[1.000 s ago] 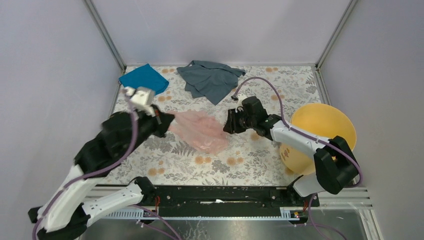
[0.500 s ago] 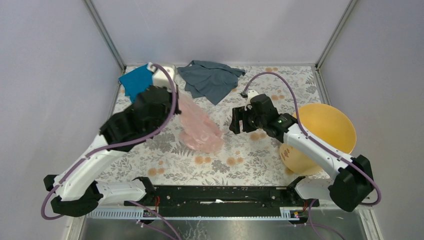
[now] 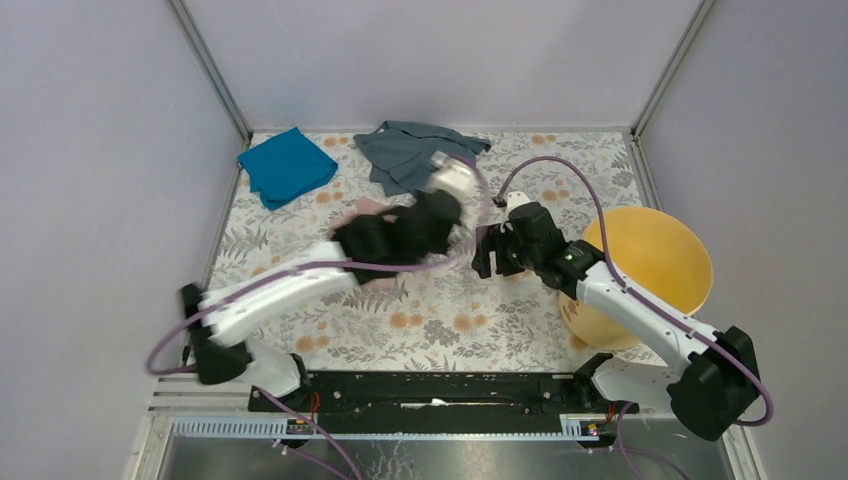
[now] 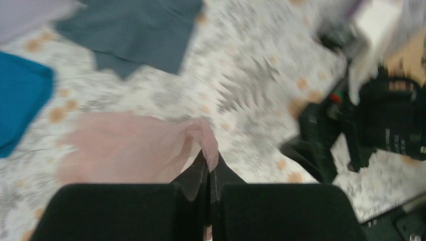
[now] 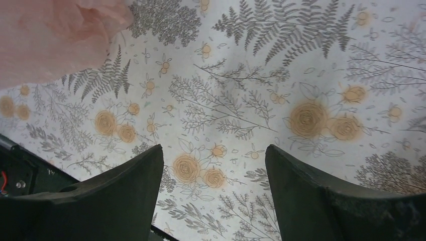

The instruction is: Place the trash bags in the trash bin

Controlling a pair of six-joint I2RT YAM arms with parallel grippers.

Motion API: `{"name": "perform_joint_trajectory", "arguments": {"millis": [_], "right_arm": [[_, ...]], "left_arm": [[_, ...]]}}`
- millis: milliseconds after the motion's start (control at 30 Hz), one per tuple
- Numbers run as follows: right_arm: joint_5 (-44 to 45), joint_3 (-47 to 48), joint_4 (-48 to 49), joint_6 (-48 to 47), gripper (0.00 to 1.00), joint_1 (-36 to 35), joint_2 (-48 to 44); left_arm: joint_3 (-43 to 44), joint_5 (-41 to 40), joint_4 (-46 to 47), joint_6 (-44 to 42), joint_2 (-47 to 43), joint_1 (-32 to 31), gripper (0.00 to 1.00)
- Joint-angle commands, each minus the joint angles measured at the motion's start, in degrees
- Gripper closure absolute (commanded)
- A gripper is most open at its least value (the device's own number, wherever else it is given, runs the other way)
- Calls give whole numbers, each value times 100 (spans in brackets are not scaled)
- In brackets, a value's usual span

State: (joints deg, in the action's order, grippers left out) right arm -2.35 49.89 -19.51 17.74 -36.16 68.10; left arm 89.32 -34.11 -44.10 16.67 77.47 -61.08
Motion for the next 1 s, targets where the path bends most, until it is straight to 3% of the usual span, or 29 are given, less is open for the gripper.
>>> {"name": "perform_joint_trajectory", "arguments": {"millis": [0, 33, 67, 167, 200, 333, 500, 567, 733, 833, 967], "right_arm": [[751, -60, -176, -54, 19, -14, -422], [795, -106, -211, -28, 20, -14, -484], [813, -148, -226, -6, 20, -15, -542], [760, -351, -153, 73, 19, -14, -729], [724, -416, -117, 94, 19, -18, -769], [547, -445, -87, 133, 20, -16, -730], [288, -269, -112, 118, 18, -14, -568], [30, -225, -60, 81, 13, -14, -513], [-781, -106, 113, 103, 2, -23, -176], [-1114, -48, 165, 156, 0, -101, 119], [-616, 60, 52, 279, 0, -700, 620]], "left_arm": [[34, 675, 402, 462, 1292, -805, 100], [-25, 812, 464, 510, 1406, -858, 100], [-163, 928, 667, 531, 1346, -869, 92], [-891, 1556, 1403, 585, 703, -850, 43], [-1116, 1831, 1625, 583, 445, -836, 33], [-1500, 2371, 1717, 775, -303, -596, 9], [-1931, 2740, 1584, 1014, -1146, 8, 1], [-2050, 2679, 1420, 1063, -1444, 352, 1], [-2391, 2858, 1143, 1112, -2056, 1849, 1], [-2552, 3127, 1085, 1088, -1982, 2685, 1], [-2788, 3346, 1279, 1146, -1199, 3448, 1]]}}
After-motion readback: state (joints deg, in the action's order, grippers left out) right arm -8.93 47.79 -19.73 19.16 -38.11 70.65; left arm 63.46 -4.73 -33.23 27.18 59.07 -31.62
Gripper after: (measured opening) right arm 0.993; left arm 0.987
